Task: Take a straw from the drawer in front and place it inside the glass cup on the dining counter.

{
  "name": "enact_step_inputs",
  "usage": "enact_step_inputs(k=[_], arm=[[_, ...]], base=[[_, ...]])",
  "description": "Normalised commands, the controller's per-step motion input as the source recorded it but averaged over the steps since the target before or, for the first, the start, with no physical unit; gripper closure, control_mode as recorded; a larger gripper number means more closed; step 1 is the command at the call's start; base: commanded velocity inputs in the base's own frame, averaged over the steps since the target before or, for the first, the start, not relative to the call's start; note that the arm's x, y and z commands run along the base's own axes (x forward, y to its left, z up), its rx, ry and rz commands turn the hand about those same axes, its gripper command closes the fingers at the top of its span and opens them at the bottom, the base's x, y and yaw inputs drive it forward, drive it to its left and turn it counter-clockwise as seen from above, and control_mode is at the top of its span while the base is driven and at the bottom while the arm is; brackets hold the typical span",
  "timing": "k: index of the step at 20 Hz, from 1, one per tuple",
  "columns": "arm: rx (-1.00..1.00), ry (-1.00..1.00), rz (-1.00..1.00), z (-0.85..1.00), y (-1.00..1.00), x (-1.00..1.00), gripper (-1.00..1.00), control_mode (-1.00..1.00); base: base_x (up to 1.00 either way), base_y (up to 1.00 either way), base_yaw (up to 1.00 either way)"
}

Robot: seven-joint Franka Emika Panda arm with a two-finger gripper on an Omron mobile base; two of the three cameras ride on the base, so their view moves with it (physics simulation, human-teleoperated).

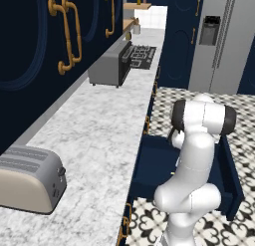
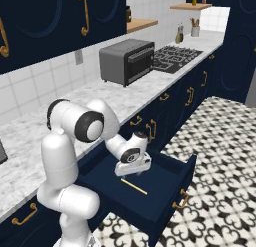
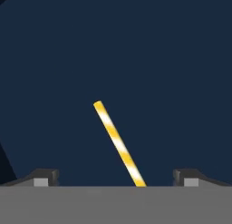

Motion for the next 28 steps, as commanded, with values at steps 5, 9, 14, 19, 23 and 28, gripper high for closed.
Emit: enact_step_inputs(k=[5, 9, 14, 19, 23, 28], arm=[[-0.08, -0.04, 0.00, -0.23, 0.00, -0.03, -1.00, -1.00], [-0.07, -0.07, 0.00, -0.20, 0.01, -0.05, -1.00, -1.00], [-0.07, -0.08, 0.00, -0.19, 0.01, -0.05, -1.00, -1.00], [-0.01, -0.01, 0.00, -0.24, 0.00, 0.00, -1.00, -1.00], [0.00, 0.00, 0.00, -0.23, 0.00, 0.01, -1.00, -1.00], [0.00, 0.00, 0.00, -0.20, -0.02, 0.00, -1.00, -1.00]], base=[[0.00, 0.00, 0.00], [0.00, 0.00, 0.00], [0.00, 0.00, 0.00], [0.00, 0.00, 0.00], [0.00, 0.00, 0.00], [0.00, 0.00, 0.00]])
